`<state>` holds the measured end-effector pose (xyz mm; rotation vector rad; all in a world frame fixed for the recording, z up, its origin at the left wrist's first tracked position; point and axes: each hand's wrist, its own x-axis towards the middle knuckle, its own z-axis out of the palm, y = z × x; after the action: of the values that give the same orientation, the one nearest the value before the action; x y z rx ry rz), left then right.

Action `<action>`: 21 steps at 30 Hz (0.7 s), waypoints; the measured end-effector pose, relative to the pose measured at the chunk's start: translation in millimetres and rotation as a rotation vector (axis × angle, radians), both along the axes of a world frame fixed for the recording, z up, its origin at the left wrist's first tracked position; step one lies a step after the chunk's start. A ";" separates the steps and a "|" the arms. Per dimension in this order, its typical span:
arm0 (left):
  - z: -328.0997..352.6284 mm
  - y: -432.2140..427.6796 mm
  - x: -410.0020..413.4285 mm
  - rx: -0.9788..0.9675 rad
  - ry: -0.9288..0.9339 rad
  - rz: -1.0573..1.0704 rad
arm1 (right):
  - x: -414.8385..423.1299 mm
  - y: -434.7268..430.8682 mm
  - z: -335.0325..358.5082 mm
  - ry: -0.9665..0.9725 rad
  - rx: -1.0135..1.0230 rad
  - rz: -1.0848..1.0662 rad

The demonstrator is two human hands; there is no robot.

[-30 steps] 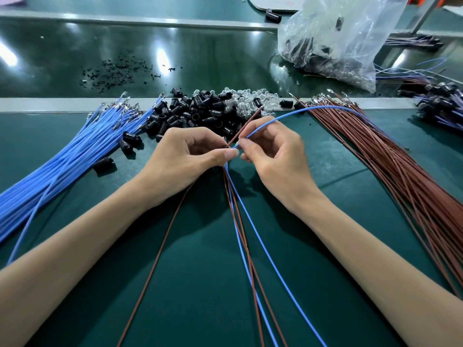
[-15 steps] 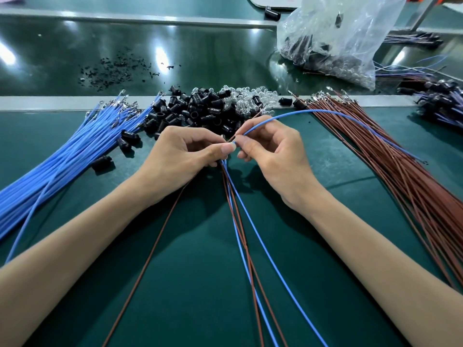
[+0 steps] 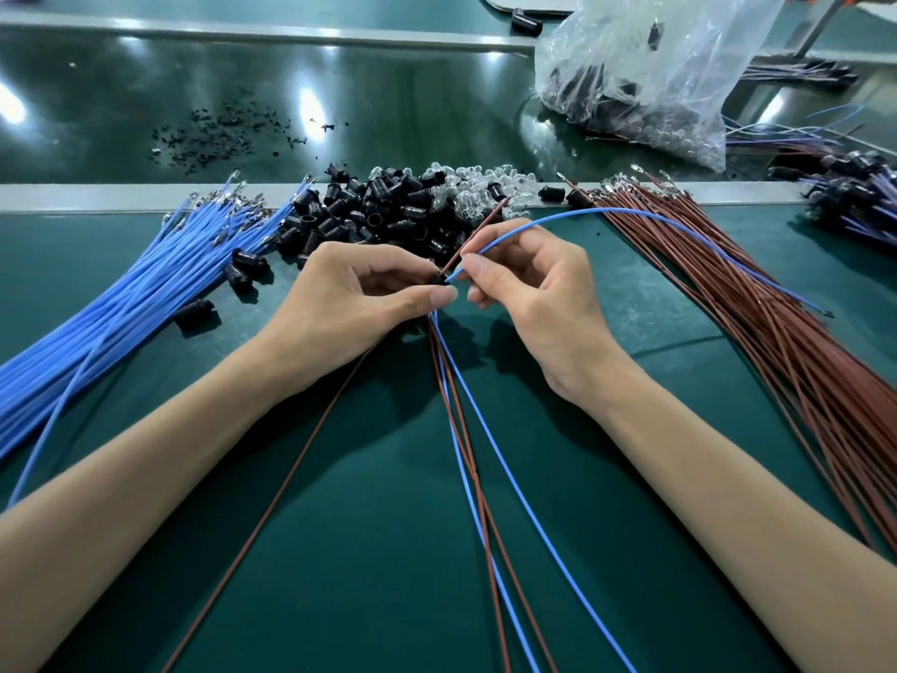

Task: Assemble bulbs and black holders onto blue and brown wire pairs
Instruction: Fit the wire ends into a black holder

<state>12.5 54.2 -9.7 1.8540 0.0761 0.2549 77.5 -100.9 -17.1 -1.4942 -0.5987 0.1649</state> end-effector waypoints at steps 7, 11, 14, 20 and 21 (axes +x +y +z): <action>1.2 0.1 -1.2 0.054 0.009 -0.018 | 0.3 1.5 -1.5 -0.049 -0.032 -0.060; 2.2 -2.2 -1.3 0.051 0.033 -0.033 | 0.4 1.3 -1.4 -0.076 0.002 -0.104; 2.7 -1.9 -1.4 0.101 0.030 -0.054 | 1.3 0.5 -0.9 -0.065 -0.016 -0.083; 5.0 -3.1 -2.5 0.065 0.022 -0.037 | 0.8 0.7 -1.0 -0.067 -0.023 -0.087; 5.0 -3.2 -2.5 0.059 0.020 -0.036 | 0.7 0.6 -1.0 -0.070 -0.026 -0.088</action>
<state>10.0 51.0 -4.7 1.9150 0.0490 0.2156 78.2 -100.4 -18.0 -1.5531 -0.5879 0.0524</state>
